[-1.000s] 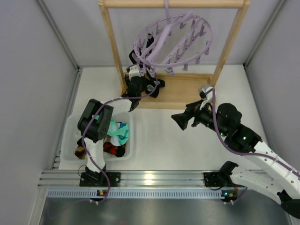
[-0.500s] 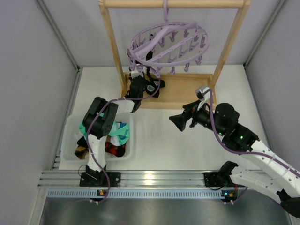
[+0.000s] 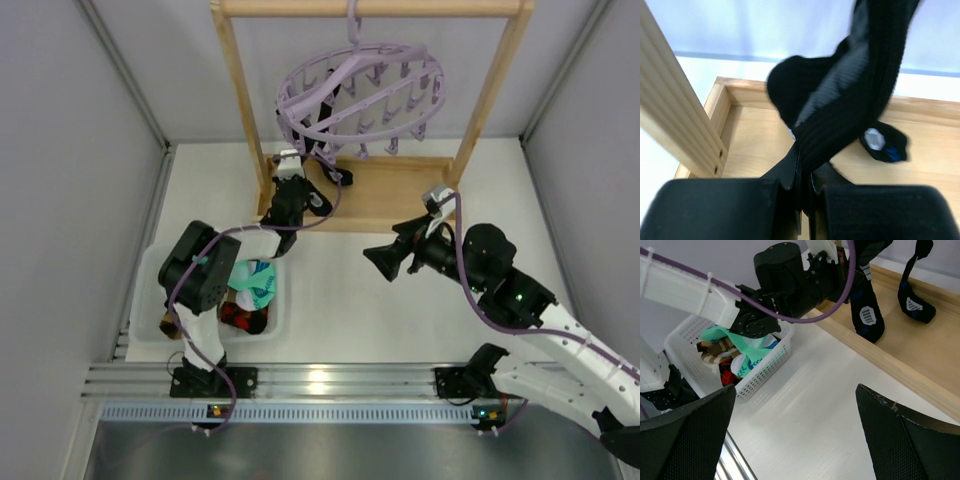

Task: Remove the socks clipped to the hanger

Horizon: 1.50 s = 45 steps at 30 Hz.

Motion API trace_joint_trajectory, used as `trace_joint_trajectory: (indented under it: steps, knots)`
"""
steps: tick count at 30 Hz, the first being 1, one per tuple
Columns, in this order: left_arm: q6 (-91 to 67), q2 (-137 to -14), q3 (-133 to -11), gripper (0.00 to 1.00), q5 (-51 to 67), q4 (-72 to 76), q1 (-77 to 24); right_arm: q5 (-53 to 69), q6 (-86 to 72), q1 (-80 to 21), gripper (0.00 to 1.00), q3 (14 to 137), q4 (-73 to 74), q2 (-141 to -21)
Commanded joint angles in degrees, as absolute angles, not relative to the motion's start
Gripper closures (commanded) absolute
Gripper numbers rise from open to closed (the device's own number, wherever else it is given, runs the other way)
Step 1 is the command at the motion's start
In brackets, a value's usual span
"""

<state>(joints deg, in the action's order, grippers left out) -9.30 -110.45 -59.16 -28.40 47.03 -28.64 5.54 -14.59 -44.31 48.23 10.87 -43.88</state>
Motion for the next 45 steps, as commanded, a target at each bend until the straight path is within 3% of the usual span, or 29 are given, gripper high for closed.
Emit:
trace_joint_trajectory:
  steps: [1,15,26,33,40,45]
  knots:
    - [-9.2,-100.2,-56.0,1.0,-30.8,53.1,-32.7,5.0,-14.3,-43.5,0.0,48.3,7.1,-41.3]
    - [-3.9,-81.2,-39.7,1.0,-46.4,53.0,-53.8,1.1,-17.0,-43.4,0.01,51.6,13.2,-33.2]
    - [3.2,-85.4,-41.3,1.0,-58.6,52.8,-71.9,-4.5,-17.7,-43.4,0.01,59.1,22.8,-29.8]
    - [8.7,-96.1,-49.2,1.0,-65.2,52.6,-80.4,-10.3,-16.4,-43.4,0.0,68.5,32.4,-38.4]
    - [10.1,-98.7,-52.8,1.0,-64.3,52.6,-80.9,-11.1,-11.5,-43.4,0.01,79.8,35.3,-50.2]
    - [12.8,-101.2,-56.1,1.0,-65.6,52.6,-80.9,-16.6,-11.8,-43.4,0.09,86.2,35.6,-58.2]
